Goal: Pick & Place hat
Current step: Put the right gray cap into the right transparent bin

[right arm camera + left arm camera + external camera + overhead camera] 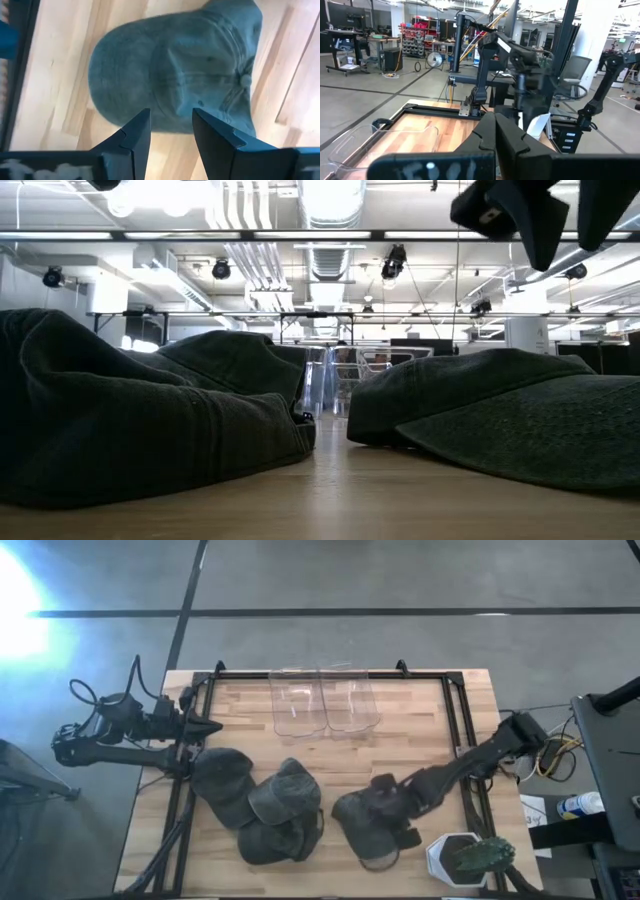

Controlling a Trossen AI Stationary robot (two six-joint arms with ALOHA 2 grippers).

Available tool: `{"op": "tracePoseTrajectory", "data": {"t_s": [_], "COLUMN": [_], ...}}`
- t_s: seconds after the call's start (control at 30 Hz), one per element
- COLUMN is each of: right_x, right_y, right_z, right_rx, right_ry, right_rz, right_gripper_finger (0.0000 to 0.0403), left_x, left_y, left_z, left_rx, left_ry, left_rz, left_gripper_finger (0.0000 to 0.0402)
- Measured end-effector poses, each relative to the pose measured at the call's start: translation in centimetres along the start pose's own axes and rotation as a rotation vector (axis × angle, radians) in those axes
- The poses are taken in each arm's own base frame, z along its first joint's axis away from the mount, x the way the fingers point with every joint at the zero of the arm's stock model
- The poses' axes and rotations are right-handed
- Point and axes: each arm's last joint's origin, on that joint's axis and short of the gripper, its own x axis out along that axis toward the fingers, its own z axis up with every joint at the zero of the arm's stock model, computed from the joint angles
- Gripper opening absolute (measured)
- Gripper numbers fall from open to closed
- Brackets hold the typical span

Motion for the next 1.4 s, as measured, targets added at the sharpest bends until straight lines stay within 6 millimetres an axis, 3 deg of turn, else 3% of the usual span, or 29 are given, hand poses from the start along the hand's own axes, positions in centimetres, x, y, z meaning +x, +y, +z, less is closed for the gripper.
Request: {"op": "tracePoseTrajectory", "data": {"t_s": [0.37, 0.73, 1.1, 1.4], "right_x": [3.2, 3.3, 4.1, 9.5], "right_y": [6.2, 9.5, 11.0, 11.3], "right_z": [2.1, 1.3, 2.1, 2.2], "right_rx": [-0.124, -0.054, 0.167, 0.176], "right_ry": [0.074, 0.039, 0.081, 0.189], "right_rz": [-0.027, -0.069, 0.238, 0.197], "right_gripper_finger": [0.0141, 0.0141, 0.0141, 0.0141], "left_x": [0.0, 0.0, 0.0, 0.0], "left_y": [0.0, 0.0, 0.0, 0.0], "left_z": [0.0, 0.0, 0.0, 0.0], "left_rx": [0.000, 0.000, 0.000, 0.000], "left_ry": [0.000, 0.000, 0.000, 0.000], "left_rz": [0.000, 0.000, 0.000, 0.000], "left_gripper_finger": [0.0000, 0.0000, 0.0000, 0.0000]}}
